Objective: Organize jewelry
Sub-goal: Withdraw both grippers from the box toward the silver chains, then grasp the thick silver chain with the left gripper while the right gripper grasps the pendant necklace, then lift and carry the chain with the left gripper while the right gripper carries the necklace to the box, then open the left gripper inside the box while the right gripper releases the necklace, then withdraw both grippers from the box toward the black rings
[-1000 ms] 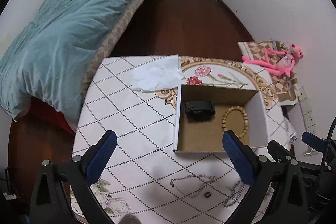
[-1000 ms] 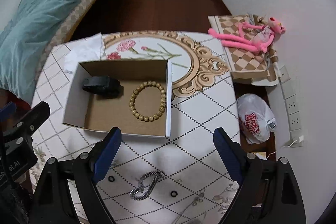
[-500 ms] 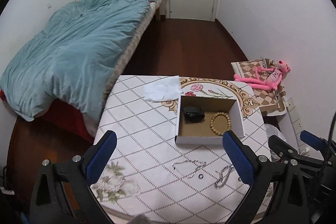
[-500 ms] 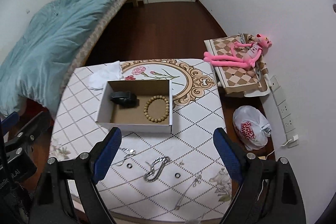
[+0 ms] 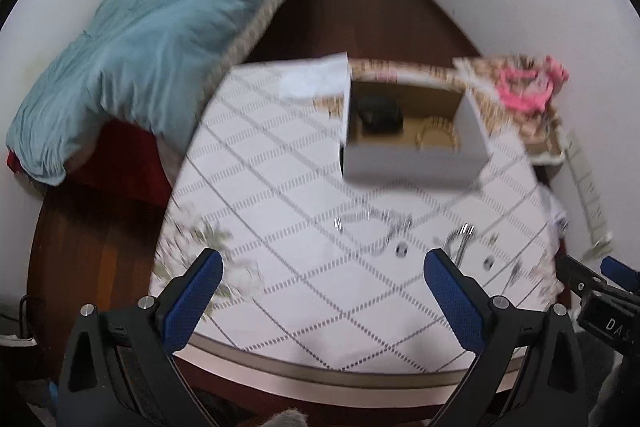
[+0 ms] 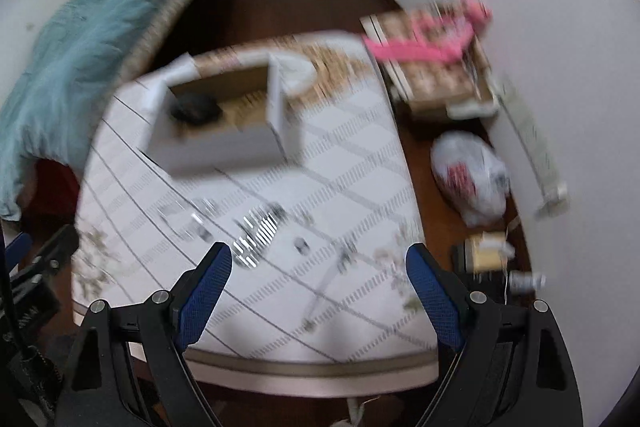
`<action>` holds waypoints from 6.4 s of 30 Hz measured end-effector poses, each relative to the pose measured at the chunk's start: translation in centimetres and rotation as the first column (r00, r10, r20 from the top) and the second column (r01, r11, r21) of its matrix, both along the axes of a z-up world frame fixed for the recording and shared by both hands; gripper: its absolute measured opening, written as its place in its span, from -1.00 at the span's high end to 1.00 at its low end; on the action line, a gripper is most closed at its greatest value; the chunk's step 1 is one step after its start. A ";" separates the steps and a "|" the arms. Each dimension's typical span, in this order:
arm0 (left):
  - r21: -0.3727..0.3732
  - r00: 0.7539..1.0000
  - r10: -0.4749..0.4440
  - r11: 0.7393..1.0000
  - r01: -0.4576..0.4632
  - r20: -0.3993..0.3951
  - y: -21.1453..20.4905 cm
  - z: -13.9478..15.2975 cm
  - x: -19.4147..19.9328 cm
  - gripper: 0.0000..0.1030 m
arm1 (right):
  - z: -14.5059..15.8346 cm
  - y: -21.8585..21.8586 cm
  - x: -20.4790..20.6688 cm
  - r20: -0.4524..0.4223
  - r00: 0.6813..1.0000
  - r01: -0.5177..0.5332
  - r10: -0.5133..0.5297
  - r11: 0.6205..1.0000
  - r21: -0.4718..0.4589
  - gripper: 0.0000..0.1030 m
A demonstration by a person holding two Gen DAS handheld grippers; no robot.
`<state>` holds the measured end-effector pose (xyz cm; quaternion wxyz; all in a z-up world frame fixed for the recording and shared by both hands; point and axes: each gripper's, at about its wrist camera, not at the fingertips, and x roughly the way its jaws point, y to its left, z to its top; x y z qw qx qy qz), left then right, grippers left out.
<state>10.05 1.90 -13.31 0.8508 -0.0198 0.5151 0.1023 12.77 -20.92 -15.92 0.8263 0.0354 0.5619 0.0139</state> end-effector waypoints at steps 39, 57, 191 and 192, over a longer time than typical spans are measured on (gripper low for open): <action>-0.138 0.915 -0.353 0.934 0.331 -0.195 -11.5 -11.8 5.7 0.82 | -11.8 -4.9 0.6 -0.148 0.980 0.147 -0.135 0.987 0.067 0.80; -0.300 0.958 -0.286 0.916 0.267 -0.022 -5.1 -1.9 4.5 0.97 | -0.6 -2.8 2.6 0.004 1.000 0.013 -0.014 0.960 0.281 0.81; -0.038 0.980 -0.004 0.999 0.011 0.198 1.8 9.4 4.9 -0.99 | 8.5 4.8 6.4 0.216 0.972 -0.084 0.089 0.996 -0.032 -0.91; -0.030 0.980 0.006 1.000 0.000 0.199 1.9 9.5 4.5 -0.99 | 8.6 4.5 6.0 0.217 0.972 -0.084 0.087 0.996 -0.021 -0.91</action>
